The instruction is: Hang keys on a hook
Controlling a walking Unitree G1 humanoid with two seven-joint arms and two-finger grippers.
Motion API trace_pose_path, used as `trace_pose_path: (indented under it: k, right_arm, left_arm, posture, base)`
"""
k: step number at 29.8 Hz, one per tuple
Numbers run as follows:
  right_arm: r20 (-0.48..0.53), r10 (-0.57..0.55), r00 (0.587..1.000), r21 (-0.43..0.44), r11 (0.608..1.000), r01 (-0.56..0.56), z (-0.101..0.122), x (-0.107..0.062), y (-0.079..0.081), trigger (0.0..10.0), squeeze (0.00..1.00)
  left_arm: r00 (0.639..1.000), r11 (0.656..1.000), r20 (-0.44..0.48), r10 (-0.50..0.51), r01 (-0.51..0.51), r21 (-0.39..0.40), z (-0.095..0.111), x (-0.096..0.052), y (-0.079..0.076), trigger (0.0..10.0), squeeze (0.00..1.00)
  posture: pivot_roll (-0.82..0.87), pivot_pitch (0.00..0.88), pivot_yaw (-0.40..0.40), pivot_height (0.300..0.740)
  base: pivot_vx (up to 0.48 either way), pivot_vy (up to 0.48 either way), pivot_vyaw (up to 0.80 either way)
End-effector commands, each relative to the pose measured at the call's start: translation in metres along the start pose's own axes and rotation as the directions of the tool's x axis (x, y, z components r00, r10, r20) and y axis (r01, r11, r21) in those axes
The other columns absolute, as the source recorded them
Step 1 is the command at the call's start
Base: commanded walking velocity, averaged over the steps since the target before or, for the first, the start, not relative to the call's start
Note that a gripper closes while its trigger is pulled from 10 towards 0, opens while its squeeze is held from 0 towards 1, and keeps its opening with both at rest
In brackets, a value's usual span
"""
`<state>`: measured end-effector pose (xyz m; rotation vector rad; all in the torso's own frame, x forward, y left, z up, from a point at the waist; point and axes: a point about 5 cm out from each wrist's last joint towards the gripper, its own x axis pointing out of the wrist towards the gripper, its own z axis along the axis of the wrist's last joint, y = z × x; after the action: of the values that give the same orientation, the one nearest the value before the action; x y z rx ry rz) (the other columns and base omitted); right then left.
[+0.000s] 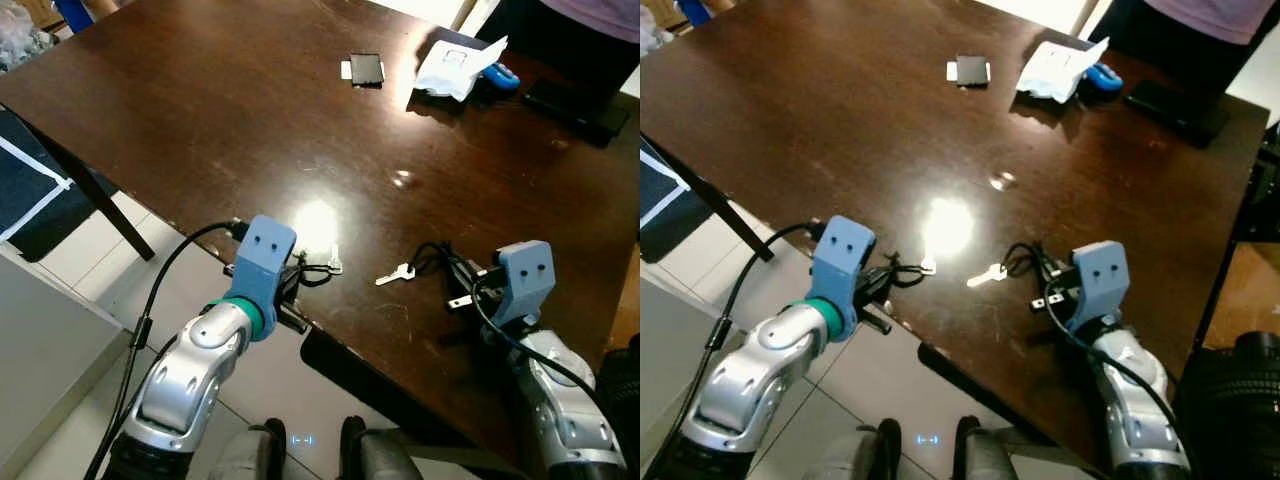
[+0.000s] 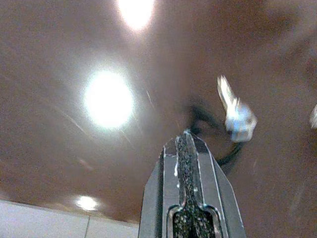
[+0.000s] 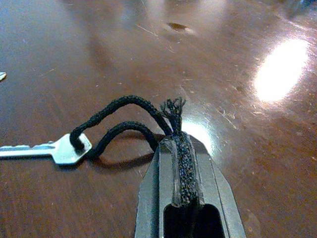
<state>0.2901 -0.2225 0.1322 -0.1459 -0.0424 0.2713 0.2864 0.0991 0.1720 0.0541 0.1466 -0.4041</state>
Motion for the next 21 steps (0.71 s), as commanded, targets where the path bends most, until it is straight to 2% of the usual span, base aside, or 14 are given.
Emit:
trace_pose_path:
  k: [1, 2, 3, 4, 10, 21]
  right_arm:
    - [-0.089, 0.001, 0.996, 0.037, 0.999, 0.002, -0.021, -0.004, 0.005, 10.0, 0.0]
    - [-0.089, 0.001, 0.996, 0.037, 0.999, 0.002, -0.021, -0.004, 0.005, 10.0, 0.0]
    - [-0.087, 0.006, 0.996, 0.039, 0.999, -0.002, -0.021, -0.003, 0.006, 10.0, 0.0]
    - [-0.086, 0.01, 0.996, 0.04, 0.999, -0.007, -0.021, -0.001, 0.007, 10.0, 0.0]
    - [-0.084, 0.022, 0.996, 0.042, 0.999, -0.018, -0.021, 0.002, 0.009, 10.0, 0.0]
    - [-0.085, 0.02, 0.996, 0.04, 0.999, -0.017, -0.022, 0.0, 0.008, 10.0, 0.0]
  left_arm:
    - [0.995, 1.0, 0.104, -0.003, 0.005, -0.022, 0.022, -0.009, 0.006, 0.0, 0.0]
    - [0.995, 1.0, 0.104, -0.003, 0.005, -0.022, 0.022, -0.009, 0.006, 0.0, 0.0]
    - [0.989, 1.0, 0.145, -0.016, 0.019, -0.021, 0.031, -0.013, 0.006, 2.2, 0.0]
    - [0.987, 1.0, 0.157, -0.024, 0.025, -0.008, 0.034, -0.013, 0.004, 10.0, 0.0]
    - [0.988, 0.998, 0.141, -0.057, 0.053, 0.029, 0.029, -0.012, -0.004, 10.0, 0.0]
    - [0.986, 0.997, 0.147, -0.083, 0.081, 0.019, 0.032, -0.011, -0.01, 10.0, 0.0]
  posture:
    - [0.02, 0.187, 0.105, 0.74]
    - [0.02, 0.187, 0.105, 0.74]
    - [0.02, 0.187, 0.105, 0.74]
    - [0.02, 0.183, 0.101, 0.74]
    - [0.02, 0.177, 0.098, 0.74]
    - [0.01, 0.177, 0.099, 0.74]
  base:
    - [0.0, 0.0, 0.0]
    - [0.0, 0.0, 0.0]
    - [0.0, 0.0, 0.0]
    - [0.0, 0.0, 0.0]
    - [0.0, 0.0, 0.0]
    - [0.0, 0.0, 0.0]
